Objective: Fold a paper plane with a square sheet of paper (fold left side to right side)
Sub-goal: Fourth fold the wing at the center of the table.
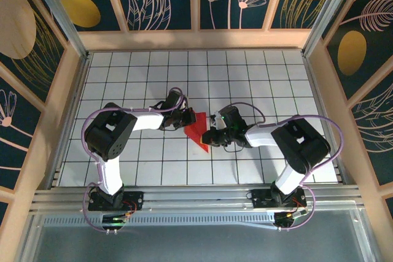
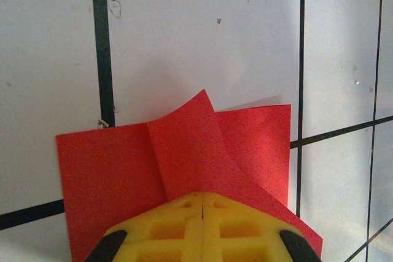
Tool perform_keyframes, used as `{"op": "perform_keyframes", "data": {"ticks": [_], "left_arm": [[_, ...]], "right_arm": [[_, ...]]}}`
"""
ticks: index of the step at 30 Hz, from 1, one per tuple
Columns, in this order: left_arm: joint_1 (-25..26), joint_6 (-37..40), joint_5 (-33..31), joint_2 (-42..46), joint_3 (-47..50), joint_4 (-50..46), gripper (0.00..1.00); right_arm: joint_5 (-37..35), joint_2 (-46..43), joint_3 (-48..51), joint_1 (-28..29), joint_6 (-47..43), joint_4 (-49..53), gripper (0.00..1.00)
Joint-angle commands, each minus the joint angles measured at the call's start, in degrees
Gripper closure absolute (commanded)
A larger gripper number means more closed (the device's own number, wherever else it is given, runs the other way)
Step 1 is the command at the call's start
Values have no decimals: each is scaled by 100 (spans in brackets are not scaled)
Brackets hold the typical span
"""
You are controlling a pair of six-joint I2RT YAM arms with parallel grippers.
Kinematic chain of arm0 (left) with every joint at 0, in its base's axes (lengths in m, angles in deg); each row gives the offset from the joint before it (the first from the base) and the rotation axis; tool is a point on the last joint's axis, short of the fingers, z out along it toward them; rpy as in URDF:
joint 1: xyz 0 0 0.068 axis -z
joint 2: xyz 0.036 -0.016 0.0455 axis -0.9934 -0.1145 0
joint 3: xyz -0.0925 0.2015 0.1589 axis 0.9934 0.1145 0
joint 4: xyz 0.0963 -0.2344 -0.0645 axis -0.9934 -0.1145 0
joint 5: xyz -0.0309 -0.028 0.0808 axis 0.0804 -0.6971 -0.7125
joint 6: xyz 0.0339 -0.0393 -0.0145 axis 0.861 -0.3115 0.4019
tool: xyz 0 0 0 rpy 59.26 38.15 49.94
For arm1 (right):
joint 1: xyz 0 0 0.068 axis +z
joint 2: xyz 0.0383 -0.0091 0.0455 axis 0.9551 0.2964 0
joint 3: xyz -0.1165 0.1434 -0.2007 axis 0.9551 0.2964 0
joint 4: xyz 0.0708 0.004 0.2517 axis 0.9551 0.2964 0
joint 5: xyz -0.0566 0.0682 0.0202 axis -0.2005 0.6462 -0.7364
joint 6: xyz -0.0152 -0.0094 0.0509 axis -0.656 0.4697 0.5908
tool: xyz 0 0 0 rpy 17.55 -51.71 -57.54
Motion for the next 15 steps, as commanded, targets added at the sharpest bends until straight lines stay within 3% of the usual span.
{"op": "perform_keyframes", "data": {"ticks": [1, 15], "left_arm": [[10, 27, -355, -331, 130, -725, 99], [8, 25, -353, -349, 138, -725, 99]], "right_arm": [[-14, -205, 102, -90, 21, -98, 100], [-47, -29, 167, -120, -83, 70, 100]]}}
